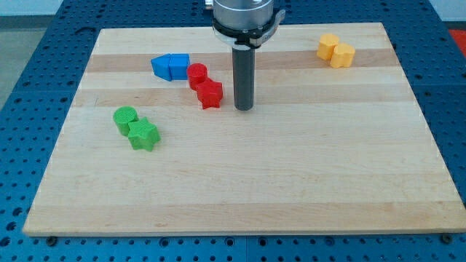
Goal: Push red star close to the red circle
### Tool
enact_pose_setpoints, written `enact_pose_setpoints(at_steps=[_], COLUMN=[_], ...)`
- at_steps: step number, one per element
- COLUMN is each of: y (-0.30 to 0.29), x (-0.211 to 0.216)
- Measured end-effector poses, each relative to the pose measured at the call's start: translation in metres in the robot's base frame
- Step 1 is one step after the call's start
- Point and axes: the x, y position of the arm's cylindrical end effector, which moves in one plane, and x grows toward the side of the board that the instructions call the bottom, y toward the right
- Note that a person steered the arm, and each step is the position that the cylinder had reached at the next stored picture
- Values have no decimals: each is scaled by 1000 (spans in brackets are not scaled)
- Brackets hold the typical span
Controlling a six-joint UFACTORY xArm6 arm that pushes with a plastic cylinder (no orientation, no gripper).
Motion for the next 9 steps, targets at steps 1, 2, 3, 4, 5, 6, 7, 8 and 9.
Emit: enact_pose_setpoints(at_steps=[1,2,3,4,5,6,7,8,9], y=[-1,-3,-3,-11,-34,-54,-54,-54,-77], x=[-4,-7,-5,7,8,8,11,30,33])
